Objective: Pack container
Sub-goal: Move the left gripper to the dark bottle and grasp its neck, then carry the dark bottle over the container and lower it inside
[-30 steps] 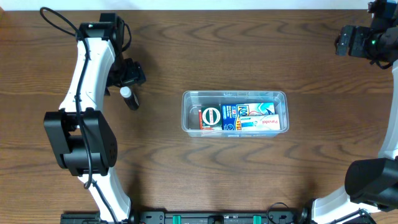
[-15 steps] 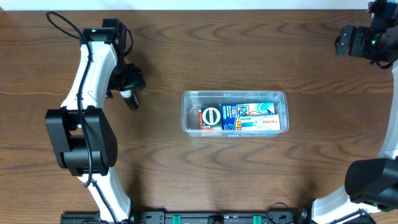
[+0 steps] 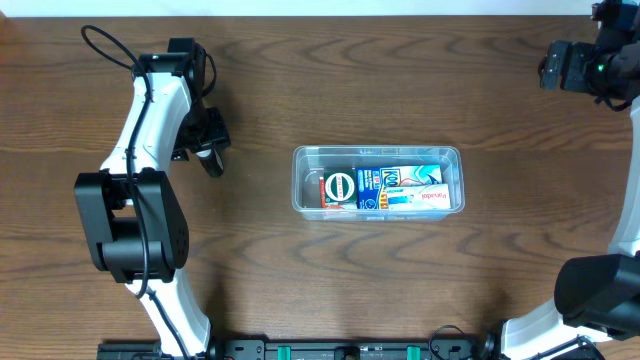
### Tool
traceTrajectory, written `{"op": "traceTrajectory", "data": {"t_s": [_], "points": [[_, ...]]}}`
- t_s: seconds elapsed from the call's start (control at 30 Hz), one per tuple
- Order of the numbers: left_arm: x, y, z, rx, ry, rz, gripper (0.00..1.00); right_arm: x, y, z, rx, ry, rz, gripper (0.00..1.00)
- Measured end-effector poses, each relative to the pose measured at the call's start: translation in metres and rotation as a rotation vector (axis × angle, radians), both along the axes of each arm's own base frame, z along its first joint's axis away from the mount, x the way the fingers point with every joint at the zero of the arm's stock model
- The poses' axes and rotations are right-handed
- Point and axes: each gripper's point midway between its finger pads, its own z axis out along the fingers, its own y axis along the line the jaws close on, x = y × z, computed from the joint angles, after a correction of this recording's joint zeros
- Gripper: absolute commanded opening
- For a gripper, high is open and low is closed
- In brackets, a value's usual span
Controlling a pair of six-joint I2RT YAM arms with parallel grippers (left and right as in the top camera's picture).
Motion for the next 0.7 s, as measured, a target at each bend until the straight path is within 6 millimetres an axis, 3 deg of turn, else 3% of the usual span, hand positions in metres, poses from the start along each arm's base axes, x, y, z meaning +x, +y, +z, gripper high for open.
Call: {"op": "traceTrajectory", "data": {"t_s": [0.17, 0.7], "points": [[0.0002, -0.0010, -0.0001, -0.006, -0.001, 0.002, 0.36, 0.0000, 0.0000, 0.0000, 0.000, 0.000, 0.000, 0.99], [-0.0078, -0.0065, 0.0000, -0.038, 0.032, -0.002, 0.29, 0.0000, 0.0000, 0.0000, 0.000, 0.000, 0.000, 0.99]]}}
